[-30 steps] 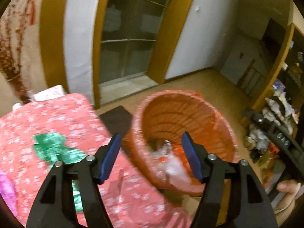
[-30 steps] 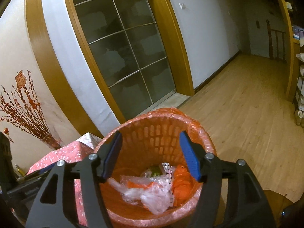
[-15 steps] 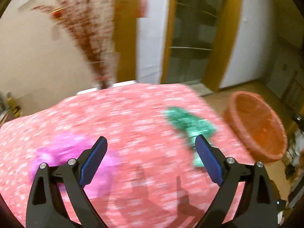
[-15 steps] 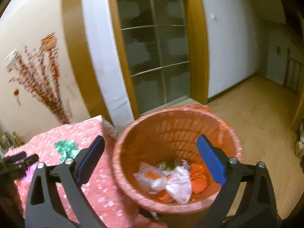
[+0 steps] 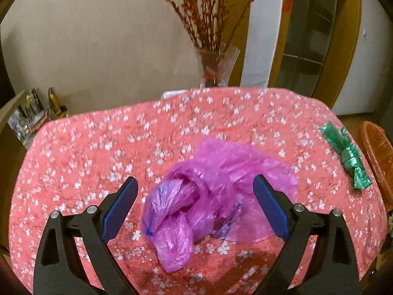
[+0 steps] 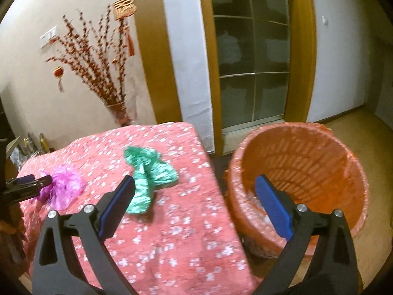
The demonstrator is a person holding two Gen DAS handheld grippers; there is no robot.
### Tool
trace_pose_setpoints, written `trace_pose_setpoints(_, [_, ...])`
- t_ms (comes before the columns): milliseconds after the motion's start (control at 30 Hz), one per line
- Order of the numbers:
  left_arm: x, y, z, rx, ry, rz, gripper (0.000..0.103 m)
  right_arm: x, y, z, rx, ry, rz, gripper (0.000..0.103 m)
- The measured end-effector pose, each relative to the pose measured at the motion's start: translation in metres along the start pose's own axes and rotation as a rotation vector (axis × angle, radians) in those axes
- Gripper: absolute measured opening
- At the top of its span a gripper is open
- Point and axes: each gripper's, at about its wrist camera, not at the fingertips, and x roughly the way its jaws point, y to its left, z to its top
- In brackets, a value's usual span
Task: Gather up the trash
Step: 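Close the left tool on the purple plastic bag and lift it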
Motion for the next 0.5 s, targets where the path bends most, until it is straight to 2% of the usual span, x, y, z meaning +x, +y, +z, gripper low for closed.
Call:
trace_pose_setpoints(167, [0.015, -0.001, -0.002, 0.001, 0.038, -0.009, 0.094, 0.0, 0.008, -0.001, -0.015, 0.014, 0.008, 0.096])
trace_pose_setpoints(333, [0.025, 0.009, 0.002, -0.058, 0.049, -0.058, 0.088, 0.004, 0.009, -0.001, -0.011, 0.025, 0.011, 0.096])
trace_pose_setpoints(500, [0.026, 0.015, 0.001, -0.084, 0.039, -0.076, 0.073, 0.01, 0.011, -0.003, -0.006, 0.042, 0.019, 0.096])
